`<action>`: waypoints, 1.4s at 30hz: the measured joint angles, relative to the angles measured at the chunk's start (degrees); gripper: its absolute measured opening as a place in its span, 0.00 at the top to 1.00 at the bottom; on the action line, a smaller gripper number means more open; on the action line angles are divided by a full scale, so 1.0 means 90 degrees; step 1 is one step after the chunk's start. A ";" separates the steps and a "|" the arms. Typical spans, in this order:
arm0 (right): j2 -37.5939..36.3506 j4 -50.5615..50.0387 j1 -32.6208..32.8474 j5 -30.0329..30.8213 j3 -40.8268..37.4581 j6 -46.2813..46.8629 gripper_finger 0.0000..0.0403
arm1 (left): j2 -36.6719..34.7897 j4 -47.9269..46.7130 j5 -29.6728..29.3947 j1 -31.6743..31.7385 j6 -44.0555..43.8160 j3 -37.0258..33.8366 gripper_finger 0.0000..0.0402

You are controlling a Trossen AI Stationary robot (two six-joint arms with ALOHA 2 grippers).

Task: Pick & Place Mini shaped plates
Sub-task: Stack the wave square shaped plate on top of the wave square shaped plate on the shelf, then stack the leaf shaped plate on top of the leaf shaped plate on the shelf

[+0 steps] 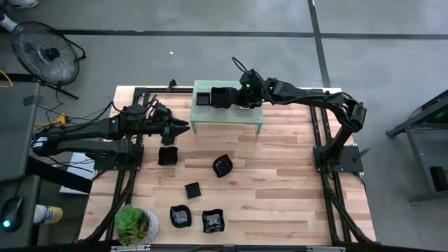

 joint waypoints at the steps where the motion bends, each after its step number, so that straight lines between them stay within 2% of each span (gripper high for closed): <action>1: 0.0000 0.0000 0.0000 0.0000 0.0000 0.0000 1.00 | 0.0000 0.0000 0.0000 0.0000 0.0000 0.0000 0.58; 6: 0.0000 0.0000 0.0002 0.0000 0.0000 -0.0003 0.98 | 0.0000 0.0000 0.0000 0.0000 0.0000 0.0000 0.58; 13: 0.0000 0.0000 0.0005 0.0011 0.0000 -0.0002 0.83 | 0.0000 0.0000 0.0000 0.0000 0.0000 0.0000 0.58; 19: -0.0032 0.0053 0.0005 0.0002 0.0000 -0.0044 0.76 | 0.0002 0.0000 0.0000 0.0000 -0.0019 0.0000 0.58; 31: -0.0719 0.0084 0.0136 0.0108 0.0000 -0.0554 0.75 | 0.0000 0.0006 0.0170 -0.0002 -0.0257 0.0000 0.58; 42: -0.1482 0.0046 0.1014 0.0566 0.0000 -0.0775 0.75 | 0.0000 0.0007 0.0235 -0.0002 -0.0524 0.0000 0.58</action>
